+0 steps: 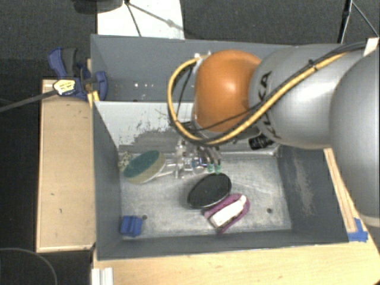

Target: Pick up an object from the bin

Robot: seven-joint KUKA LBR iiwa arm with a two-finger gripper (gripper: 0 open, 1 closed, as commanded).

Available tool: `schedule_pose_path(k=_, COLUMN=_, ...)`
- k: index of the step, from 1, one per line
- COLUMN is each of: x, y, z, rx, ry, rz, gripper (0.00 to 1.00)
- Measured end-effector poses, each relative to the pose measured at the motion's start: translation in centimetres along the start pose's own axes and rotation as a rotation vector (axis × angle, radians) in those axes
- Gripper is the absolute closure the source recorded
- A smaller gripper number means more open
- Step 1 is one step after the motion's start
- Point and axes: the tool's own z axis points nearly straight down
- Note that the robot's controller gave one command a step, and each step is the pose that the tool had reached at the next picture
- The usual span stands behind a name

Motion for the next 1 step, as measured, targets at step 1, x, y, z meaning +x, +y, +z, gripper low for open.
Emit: schedule_pose_path(k=1, x=-0.14, y=0.01, z=-1.68, rx=0.000, ry=-0.001, rz=0.001, gripper=1.00)
